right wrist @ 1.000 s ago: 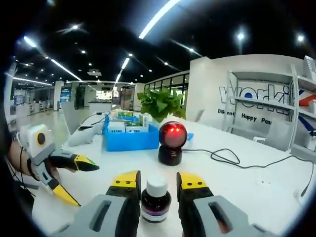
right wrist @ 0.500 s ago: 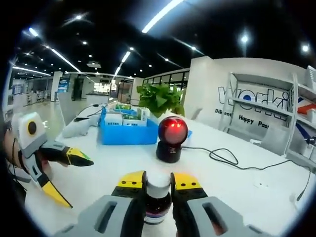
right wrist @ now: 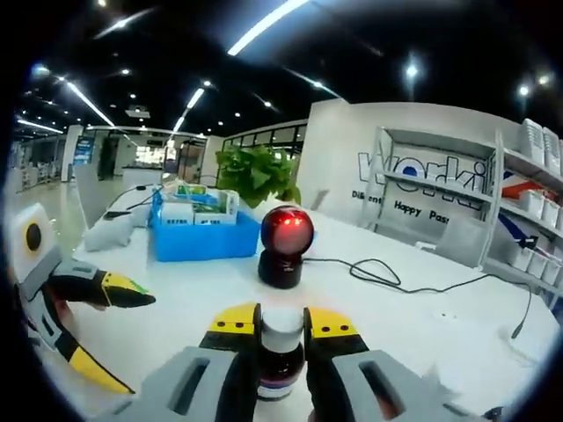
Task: Rotate the medicine bottle to make it face forward pick up the medicine bottle inspect the drug traceability code place the medicine on the table
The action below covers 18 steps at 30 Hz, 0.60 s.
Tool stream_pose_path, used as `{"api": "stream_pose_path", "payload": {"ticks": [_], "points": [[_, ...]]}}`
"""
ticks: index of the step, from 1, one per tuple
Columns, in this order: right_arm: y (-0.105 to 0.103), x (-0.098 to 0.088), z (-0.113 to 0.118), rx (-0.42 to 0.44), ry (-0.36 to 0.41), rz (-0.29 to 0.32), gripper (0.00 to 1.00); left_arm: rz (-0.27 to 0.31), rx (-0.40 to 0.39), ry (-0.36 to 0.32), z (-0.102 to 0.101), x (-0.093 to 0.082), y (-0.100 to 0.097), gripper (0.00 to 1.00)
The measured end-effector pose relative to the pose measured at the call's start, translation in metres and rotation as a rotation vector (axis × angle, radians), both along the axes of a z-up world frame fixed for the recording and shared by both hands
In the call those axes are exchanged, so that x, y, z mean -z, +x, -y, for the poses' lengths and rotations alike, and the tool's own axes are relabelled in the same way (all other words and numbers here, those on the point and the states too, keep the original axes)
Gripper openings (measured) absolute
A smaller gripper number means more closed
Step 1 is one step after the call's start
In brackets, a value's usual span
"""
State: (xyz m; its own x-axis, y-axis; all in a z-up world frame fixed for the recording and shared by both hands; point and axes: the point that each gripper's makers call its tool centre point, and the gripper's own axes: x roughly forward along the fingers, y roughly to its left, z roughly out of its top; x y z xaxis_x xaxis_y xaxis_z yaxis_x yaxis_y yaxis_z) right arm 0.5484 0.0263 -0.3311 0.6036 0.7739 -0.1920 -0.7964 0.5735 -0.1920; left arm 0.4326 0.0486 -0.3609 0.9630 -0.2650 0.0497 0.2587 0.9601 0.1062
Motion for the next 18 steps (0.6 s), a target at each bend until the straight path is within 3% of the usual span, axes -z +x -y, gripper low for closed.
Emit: {"api": "stream_pose_path", "payload": {"ticks": [3, 12, 18], "points": [[-0.01, 0.0, -0.001, 0.055, 0.001, 0.03, 0.14, 0.001, -0.004, -0.004, -0.001, 0.0, 0.0, 0.44], [-0.005, -0.002, -0.003, 0.246, 0.013, 0.052, 0.14, 0.013, -0.035, -0.052, -0.011, -0.005, 0.0, 0.44], [-0.003, -0.002, -0.009, 0.261, 0.017, 0.052, 0.14, 0.012, -0.026, -0.03, -0.007, -0.003, -0.001, 0.44]]}}
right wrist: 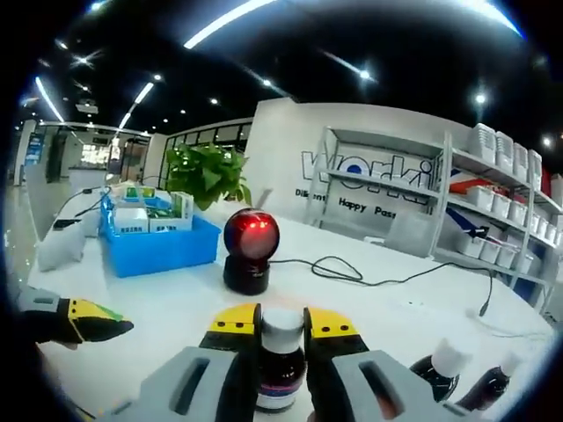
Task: Rotate the medicine bottle to make it face forward pick up the medicine bottle inspect the drug traceability code place the medicine on the table
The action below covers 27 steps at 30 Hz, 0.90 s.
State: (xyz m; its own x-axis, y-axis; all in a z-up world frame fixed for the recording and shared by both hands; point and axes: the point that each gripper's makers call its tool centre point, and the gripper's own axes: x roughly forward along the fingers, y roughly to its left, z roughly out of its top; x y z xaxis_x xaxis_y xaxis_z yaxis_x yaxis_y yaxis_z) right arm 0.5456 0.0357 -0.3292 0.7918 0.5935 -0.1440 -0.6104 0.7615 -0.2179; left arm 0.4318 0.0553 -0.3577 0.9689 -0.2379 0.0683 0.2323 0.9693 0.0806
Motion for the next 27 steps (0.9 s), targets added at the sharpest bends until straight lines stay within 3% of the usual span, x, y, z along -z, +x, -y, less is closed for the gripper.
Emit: {"api": "stream_pose_path", "payload": {"ticks": [4, 7, 11, 14, 22, 27], "points": [[-0.001, 0.001, 0.003, -0.02, 0.037, -0.018, 0.15, -0.002, 0.003, -0.001, 0.0, 0.0, 0.0, 0.44], [-0.004, 0.003, -0.002, -0.081, 0.045, -0.02, 0.16, -0.004, 0.005, 0.004, 0.001, 0.001, 0.0, 0.44], [-0.007, -0.011, -0.003, -0.187, 0.137, -0.02, 0.33, -0.008, 0.009, 0.011, 0.002, 0.001, 0.0, 0.44], [0.0, -0.021, 0.008, -0.223, 0.174, -0.037, 0.33, -0.007, 0.018, 0.01, 0.004, 0.001, 0.0, 0.44], [-0.015, -0.018, 0.01, -0.398, 0.144, -0.065, 0.35, -0.003, 0.04, 0.008, 0.008, 0.0, -0.001, 0.44], [-0.023, 0.0, 0.002, -0.458, 0.089, -0.067, 0.39, -0.001, 0.052, 0.007, 0.01, -0.001, -0.001, 0.44]]}}
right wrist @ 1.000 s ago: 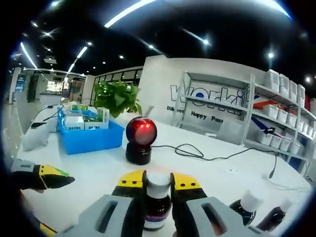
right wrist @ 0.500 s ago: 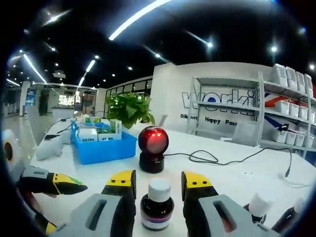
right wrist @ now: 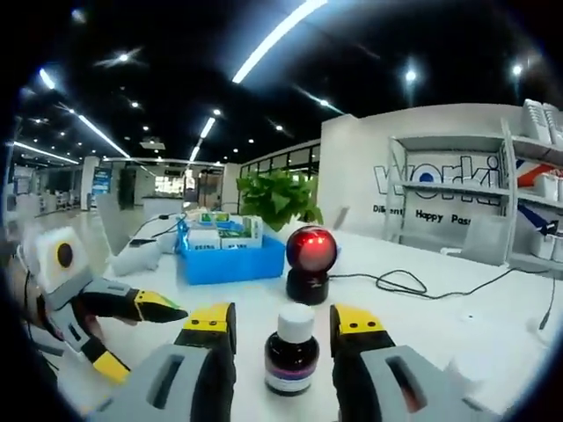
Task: Rotate the medicine bottle to make it face forward pick up the medicine bottle inspect the drug traceability code place the medicine on the table
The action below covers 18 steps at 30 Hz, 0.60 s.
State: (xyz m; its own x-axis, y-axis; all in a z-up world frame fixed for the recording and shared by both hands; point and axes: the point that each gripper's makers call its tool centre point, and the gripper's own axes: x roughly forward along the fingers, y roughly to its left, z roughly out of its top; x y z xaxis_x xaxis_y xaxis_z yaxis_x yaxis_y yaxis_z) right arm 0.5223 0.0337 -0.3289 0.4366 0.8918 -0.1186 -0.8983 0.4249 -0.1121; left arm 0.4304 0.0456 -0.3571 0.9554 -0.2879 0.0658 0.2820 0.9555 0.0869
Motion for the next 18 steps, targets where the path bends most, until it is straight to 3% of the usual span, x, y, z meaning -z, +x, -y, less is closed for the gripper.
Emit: {"api": "stream_pose_path", "payload": {"ticks": [5, 9, 18], "points": [[0.003, 0.02, -0.01, 0.001, -0.028, -0.004, 0.4, 0.012, 0.02, -0.013, 0.004, -0.004, -0.002, 0.44], [0.01, 0.039, -0.012, 0.035, -0.036, -0.04, 0.39, 0.022, 0.026, -0.029, 0.004, -0.006, -0.004, 0.44], [0.019, 0.051, -0.008, 0.065, -0.06, -0.031, 0.29, 0.022, 0.026, -0.038, 0.005, -0.008, -0.004, 0.44]]}}
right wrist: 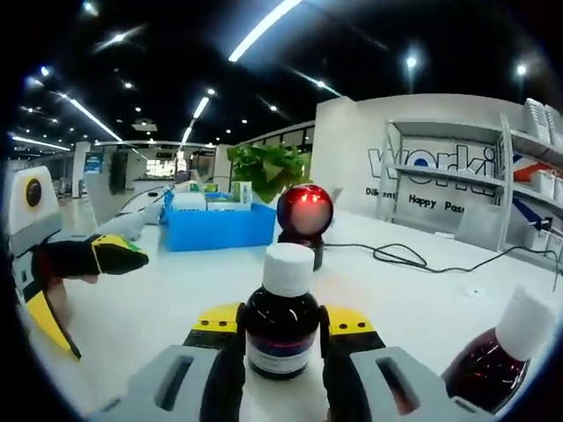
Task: Rotate the medicine bottle to make it face forward pick up the medicine bottle inspect the drug traceability code place the medicine on the table
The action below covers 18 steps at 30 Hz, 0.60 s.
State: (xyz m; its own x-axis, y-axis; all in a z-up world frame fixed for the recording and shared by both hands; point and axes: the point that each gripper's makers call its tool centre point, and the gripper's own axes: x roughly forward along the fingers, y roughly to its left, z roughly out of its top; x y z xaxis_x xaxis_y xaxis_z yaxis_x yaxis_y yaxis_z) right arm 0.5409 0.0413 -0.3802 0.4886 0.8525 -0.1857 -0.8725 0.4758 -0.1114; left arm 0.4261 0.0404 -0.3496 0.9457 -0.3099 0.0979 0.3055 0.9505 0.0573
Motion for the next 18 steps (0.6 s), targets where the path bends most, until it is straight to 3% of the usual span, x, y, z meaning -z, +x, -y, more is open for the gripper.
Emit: {"api": "stream_pose_path", "payload": {"ticks": [8, 12, 18], "points": [[0.001, 0.002, 0.004, 0.114, 0.018, -0.004, 0.28, -0.008, -0.014, 0.005, -0.003, 0.001, 0.001, 0.44], [-0.001, 0.002, 0.005, 0.174, 0.027, -0.003, 0.28, -0.037, -0.013, -0.082, -0.013, 0.003, 0.003, 0.45], [0.001, 0.001, 0.006, 0.25, 0.042, -0.005, 0.28, -0.062, -0.019, -0.115, -0.019, 0.002, 0.002, 0.46]]}}
